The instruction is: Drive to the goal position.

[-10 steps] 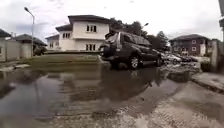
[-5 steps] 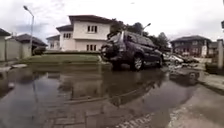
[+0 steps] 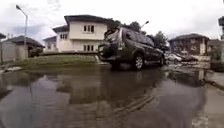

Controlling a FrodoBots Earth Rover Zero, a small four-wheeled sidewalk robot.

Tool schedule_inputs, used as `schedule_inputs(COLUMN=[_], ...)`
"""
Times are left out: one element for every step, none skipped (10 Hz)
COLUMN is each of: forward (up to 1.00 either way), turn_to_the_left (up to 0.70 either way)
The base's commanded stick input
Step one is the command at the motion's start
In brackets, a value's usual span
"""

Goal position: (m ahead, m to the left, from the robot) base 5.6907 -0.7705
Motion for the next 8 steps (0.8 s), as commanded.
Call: schedule_inputs(forward=[0.70,0.70,0.70,0.70,0.70,0.70,0.70,0.70], turn_to_the_left=[-0.35,-0.35,-0.35,-0.35,-0.35,-0.35,-0.35,-0.35])
